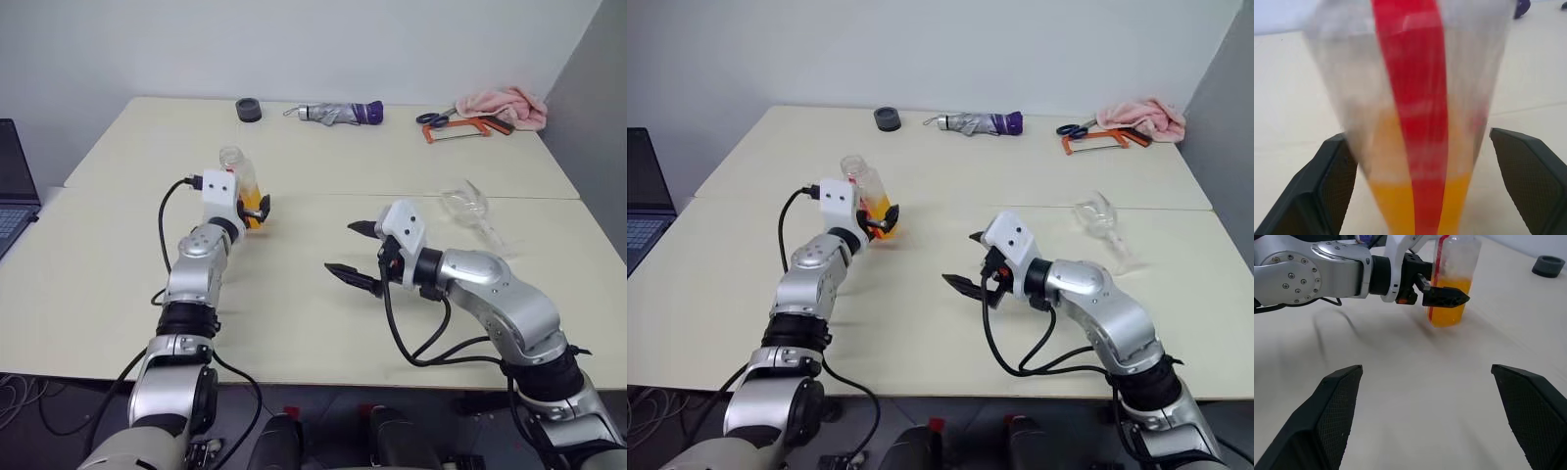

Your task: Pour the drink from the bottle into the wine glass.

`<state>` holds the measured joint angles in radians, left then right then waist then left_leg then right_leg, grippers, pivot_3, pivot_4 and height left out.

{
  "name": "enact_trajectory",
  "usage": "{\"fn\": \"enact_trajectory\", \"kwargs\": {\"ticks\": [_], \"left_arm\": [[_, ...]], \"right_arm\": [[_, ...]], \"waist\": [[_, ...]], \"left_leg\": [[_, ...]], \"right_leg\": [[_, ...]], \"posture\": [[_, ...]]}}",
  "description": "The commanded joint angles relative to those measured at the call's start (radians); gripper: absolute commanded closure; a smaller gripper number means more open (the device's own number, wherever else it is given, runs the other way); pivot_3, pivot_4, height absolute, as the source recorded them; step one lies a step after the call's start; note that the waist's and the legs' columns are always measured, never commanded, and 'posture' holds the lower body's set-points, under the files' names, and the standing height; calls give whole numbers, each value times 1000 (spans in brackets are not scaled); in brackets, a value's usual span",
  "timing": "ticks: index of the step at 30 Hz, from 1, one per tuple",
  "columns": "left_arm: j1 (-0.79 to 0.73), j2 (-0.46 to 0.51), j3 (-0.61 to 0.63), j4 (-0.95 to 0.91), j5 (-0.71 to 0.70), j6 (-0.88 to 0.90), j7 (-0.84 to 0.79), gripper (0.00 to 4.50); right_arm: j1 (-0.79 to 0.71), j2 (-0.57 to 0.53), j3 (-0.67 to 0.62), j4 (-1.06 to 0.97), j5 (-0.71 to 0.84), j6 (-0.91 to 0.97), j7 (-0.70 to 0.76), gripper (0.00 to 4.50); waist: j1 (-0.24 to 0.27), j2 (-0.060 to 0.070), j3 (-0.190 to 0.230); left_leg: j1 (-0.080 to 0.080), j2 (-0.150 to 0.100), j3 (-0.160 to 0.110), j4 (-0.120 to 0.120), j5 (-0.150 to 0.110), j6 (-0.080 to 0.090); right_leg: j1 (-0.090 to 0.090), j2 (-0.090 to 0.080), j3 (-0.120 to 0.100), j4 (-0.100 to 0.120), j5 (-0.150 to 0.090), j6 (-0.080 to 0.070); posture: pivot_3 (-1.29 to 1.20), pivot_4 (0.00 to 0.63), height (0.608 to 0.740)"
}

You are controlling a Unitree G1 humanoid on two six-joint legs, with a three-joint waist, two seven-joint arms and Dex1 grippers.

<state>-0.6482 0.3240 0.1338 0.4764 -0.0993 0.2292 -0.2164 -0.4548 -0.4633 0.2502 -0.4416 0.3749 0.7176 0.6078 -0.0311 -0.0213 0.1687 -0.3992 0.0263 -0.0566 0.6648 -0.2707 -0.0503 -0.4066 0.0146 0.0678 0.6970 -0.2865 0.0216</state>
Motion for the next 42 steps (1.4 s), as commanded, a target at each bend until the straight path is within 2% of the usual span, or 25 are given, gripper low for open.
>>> {"fn": "enact_trajectory", "kwargs": {"ticks": [1,6,9,12,16,20,23,29,35,41,42], "left_arm": [[50,3,15,-135,16,23,54,47],[188,11,-2,-342,24,103,62,47],[264,17,-26,-454,11,109,11,47],[347,38,-82,-558,-23,70,-116,47],[377,75,-137,-609,-128,98,-331,47],[321,157,-221,-599,-189,98,-585,47],[251,188,-266,-558,-183,57,-691,47],[134,194,-342,-454,-144,-61,-848,47],[89,177,-359,-397,-131,-120,-903,47],[81,162,-360,-370,-117,-156,-904,47],[82,159,-359,-368,-114,-160,-902,14]], "right_arm": [[26,-16,-28,-73,-13,8,-24,0],[81,-15,-89,-152,3,70,-86,0],[107,-9,-180,-197,36,130,-130,0],[112,-6,-339,-224,79,212,-192,0],[68,-37,-497,-179,70,319,-289,0],[-25,-140,-519,-13,52,465,-307,0],[-108,-204,-471,148,27,475,-277,0],[-295,-332,-268,545,-53,389,-103,0],[-496,-327,-67,948,-191,229,75,0],[-648,-279,60,1329,-341,58,216,0],[-664,-275,74,1371,-363,36,239,175]], "waist": [[0,0,0],[1,0,0],[2,0,0],[2,0,0],[2,0,0],[-1,0,0],[-1,0,0],[-5,1,0],[-10,2,1],[-9,2,1],[-9,2,1]], "left_leg": [[0,0,0,0,0,0],[0,1,0,0,0,0],[0,1,0,0,0,0],[0,1,0,0,0,0],[1,0,1,0,0,-1],[2,-2,3,-1,0,-1],[3,-2,3,-1,0,0],[3,-2,6,-2,0,0],[1,-2,6,-3,-1,1],[0,-2,5,-3,-1,2],[0,-2,5,-3,-1,2]], "right_leg": [[0,0,0,0,0,0],[0,0,0,0,0,0],[0,0,0,0,0,0],[1,-1,1,0,0,0],[1,-1,1,0,0,0],[2,1,2,0,0,0],[2,3,2,0,0,0],[1,3,4,-3,0,0],[0,3,3,-6,0,0],[0,2,3,-7,0,0],[0,2,3,-7,0,0]], "posture": [[0,150,740],[0,150,740],[0,150,740],[0,150,740],[0,150,740],[0,150,740],[0,150,740],[0,150,740],[0,150,740],[0,150,740],[0,150,740]]}}
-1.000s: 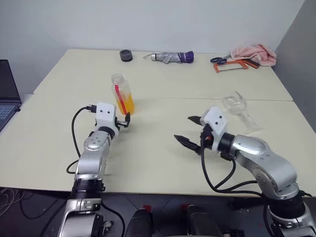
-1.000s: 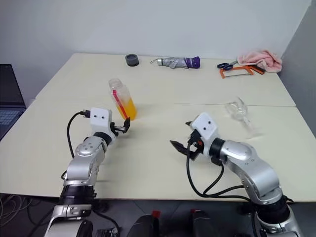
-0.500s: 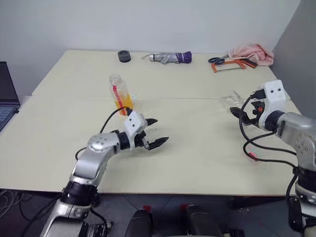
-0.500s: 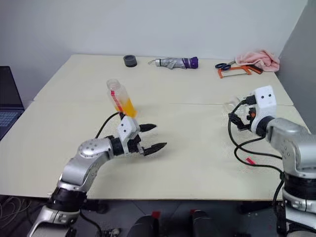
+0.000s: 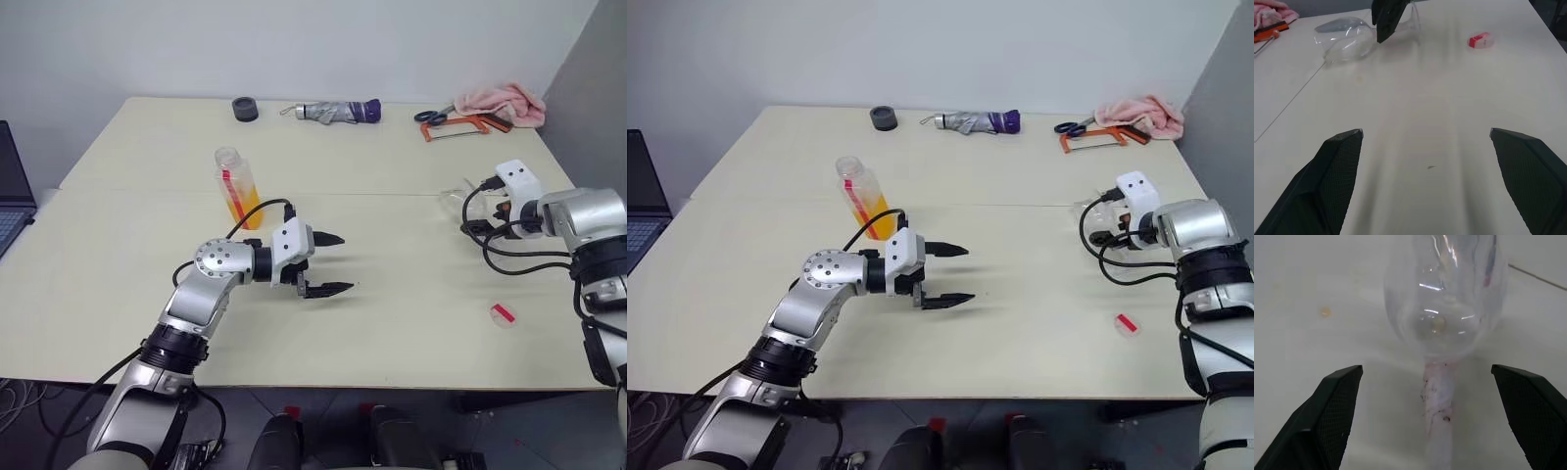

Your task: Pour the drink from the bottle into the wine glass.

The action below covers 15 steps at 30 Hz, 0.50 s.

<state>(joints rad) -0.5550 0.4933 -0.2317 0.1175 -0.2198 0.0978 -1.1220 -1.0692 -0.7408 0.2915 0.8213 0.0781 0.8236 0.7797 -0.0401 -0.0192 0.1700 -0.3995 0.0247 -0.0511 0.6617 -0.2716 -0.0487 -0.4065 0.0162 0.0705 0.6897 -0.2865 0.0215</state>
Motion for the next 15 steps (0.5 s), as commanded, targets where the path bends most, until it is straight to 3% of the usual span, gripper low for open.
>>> {"fn": "enact_trajectory", "kwargs": {"ticks": [1,2,12,13,15], "left_arm": [[-10,-11,7,-8,8,-32,5,0],[-8,-12,8,-7,10,-35,6,0],[-6,-26,5,3,26,-49,17,0],[-8,-29,4,6,28,-51,18,0],[-9,-32,3,8,30,-52,21,0]], "right_arm": [[-64,7,39,140,-84,-89,84,377],[-76,10,51,168,-103,-107,109,575],[-135,24,106,278,-264,-273,204,4080],[-133,17,116,274,-289,-317,199,4313],[-133,11,114,272,-312,-358,191,4329]], "waist": [[0,0,0],[0,0,0],[2,1,1],[2,1,1],[2,2,1]], "left_leg": [[0,0,0,0,0,0],[0,0,0,0,0,0],[0,1,-1,0,0,0],[0,1,-1,0,0,0],[0,1,0,0,0,0]], "right_leg": [[0,0,0,0,0,0],[0,0,0,0,0,0],[0,-1,0,1,0,0],[0,-1,0,1,0,0],[0,-1,0,1,0,0]], "posture": [[0,150,740],[0,150,740],[0,150,740],[0,150,740],[0,150,740]]}}
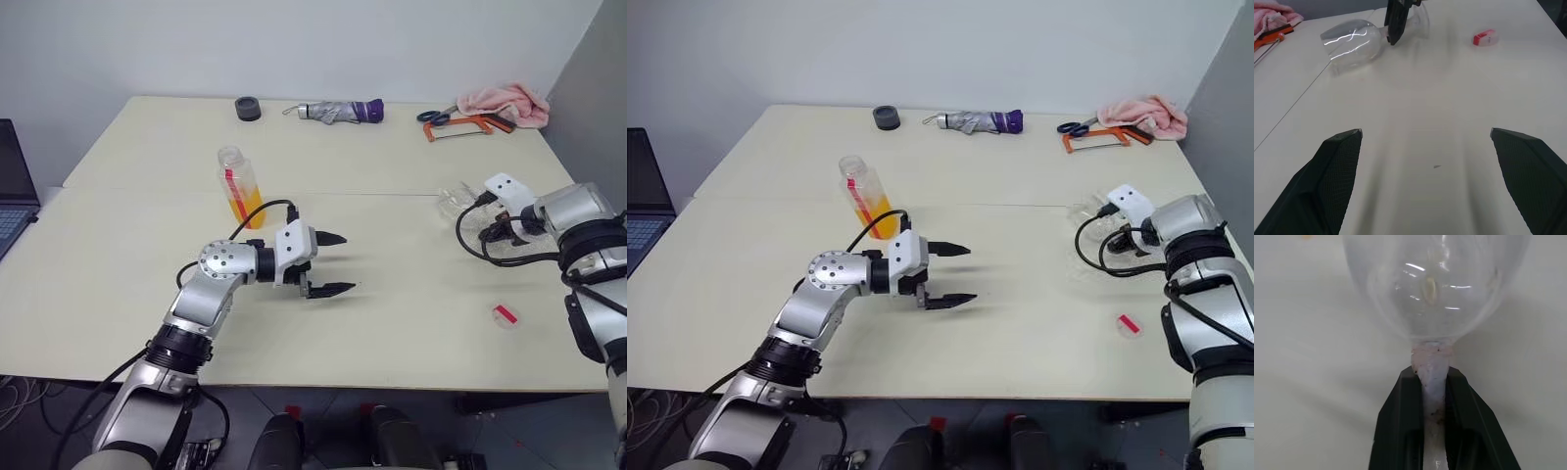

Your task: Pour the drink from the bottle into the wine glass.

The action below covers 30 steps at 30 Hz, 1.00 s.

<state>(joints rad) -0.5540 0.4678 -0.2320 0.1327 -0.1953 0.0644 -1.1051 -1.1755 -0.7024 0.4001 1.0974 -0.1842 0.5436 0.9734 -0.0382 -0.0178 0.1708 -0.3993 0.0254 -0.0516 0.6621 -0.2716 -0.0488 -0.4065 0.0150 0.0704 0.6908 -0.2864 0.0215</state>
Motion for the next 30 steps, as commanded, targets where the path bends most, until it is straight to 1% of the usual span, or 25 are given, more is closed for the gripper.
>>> {"fn": "enact_trajectory", "kwargs": {"ticks": [1,4,5,6,8,11,14,16,18,21,22,25,30], "left_arm": [[-10,-8,7,-6,6,-16,9,0],[1,-12,22,-11,4,5,37,0],[6,-11,25,-14,2,10,43,0],[13,-13,34,-18,-3,24,59,0],[37,-15,63,-29,-22,66,100,0],[63,-20,105,-48,-52,124,140,0],[79,-17,160,-58,-97,194,173,0],[83,-3,181,-66,-117,222,170,0],[81,10,200,-71,-136,251,164,0],[69,32,215,-76,-160,285,147,0],[68,37,218,-77,-164,292,142,0],[63,59,220,-75,-172,307,118,0],[78,99,220,-134,-234,369,43,0]], "right_arm": [[-17,-39,14,-24,-75,-139,-31,4329],[30,-84,35,-132,-158,-358,-144,4329],[40,-92,33,-155,-173,-400,-169,4329],[60,-82,-7,-202,-146,-386,-186,4329],[152,-52,-108,-371,-75,-377,-250,4329],[309,39,-252,-608,32,-306,-339,4329],[451,222,-384,-776,143,-298,-495,4329],[481,316,-433,-798,178,-310,-579,4329],[479,406,-477,-768,215,-336,-663,4329],[469,520,-517,-694,276,-383,-722,4329],[469,542,-525,-680,287,-388,-730,4329],[524,584,-512,-704,318,-392,-694,4329],[652,597,-482,-800,345,-360,-649,4329]], "waist": [[0,1,0],[0,3,2],[0,4,2],[1,4,3],[-3,4,3],[-14,4,3],[-16,4,3],[-17,5,3],[-17,6,4],[-18,6,4],[-17,6,4],[-16,6,4],[-15,6,3]], "left_leg": [[0,0,0,0,0,0],[0,0,0,0,0,0],[0,0,0,0,0,0],[0,0,1,0,0,0],[0,0,1,0,0,0],[0,1,0,0,0,0],[0,2,-2,1,0,0],[1,3,-2,1,0,-1],[1,2,-2,2,1,-2],[1,1,-2,3,1,-2],[1,1,-2,3,1,-2],[1,1,-2,2,1,-2],[0,2,-2,1,1,-2]], "right_leg": [[0,0,0,0,0,0],[0,-1,0,1,0,0],[0,-1,0,1,0,0],[-1,-1,1,1,0,0],[-1,-1,1,1,0,0],[-1,-1,1,2,0,0],[-1,0,0,6,0,0],[-1,0,0,7,0,0],[-1,0,0,9,0,0],[-1,-1,0,8,0,1],[0,-1,0,8,0,1],[0,-1,0,7,0,1],[0,-1,0,6,0,1]], "posture": [[0,150,740],[0,150,740],[0,150,740],[0,150,740],[0,150,740],[0,150,740],[0,150,740],[0,150,740],[0,150,740],[0,150,740],[0,150,740],[0,150,740],[0,150,740]]}}
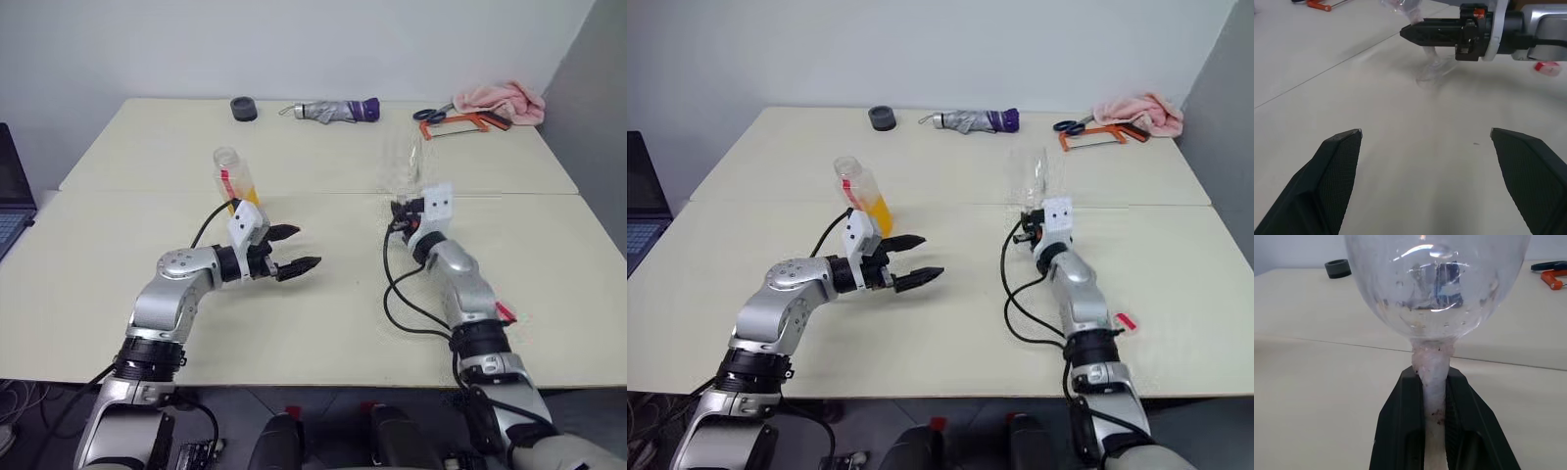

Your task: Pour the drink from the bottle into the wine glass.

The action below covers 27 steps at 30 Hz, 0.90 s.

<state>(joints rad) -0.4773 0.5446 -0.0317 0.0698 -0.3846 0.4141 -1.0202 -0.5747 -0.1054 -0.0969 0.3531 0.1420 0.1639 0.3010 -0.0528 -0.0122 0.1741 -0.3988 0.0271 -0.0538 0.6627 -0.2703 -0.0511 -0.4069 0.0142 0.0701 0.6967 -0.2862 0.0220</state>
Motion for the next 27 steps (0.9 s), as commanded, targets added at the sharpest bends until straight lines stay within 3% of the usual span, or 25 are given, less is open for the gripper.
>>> {"fn": "enact_trajectory", "kwargs": {"ticks": [1,8,27], "left_arm": [[9,32,17,-88,-59,32,-58,0],[29,83,5,-129,-83,60,-118,0],[47,142,0,-119,-69,39,-183,0]], "right_arm": [[81,2,23,-84,24,29,32,4329],[252,-2,101,-204,24,41,93,4329],[426,-87,213,-296,-41,67,122,4329]], "waist": [[0,0,0],[-2,-1,-1],[-2,-13,-13]], "left_leg": [[0,0,0,0,0,0],[3,-1,0,0,0,0],[7,0,1,-1,0,0]], "right_leg": [[0,0,0,0,0,0],[2,3,0,0,0,0],[4,6,1,1,-2,-2]], "posture": [[0,150,740],[0,150,740],[0,150,740]]}}
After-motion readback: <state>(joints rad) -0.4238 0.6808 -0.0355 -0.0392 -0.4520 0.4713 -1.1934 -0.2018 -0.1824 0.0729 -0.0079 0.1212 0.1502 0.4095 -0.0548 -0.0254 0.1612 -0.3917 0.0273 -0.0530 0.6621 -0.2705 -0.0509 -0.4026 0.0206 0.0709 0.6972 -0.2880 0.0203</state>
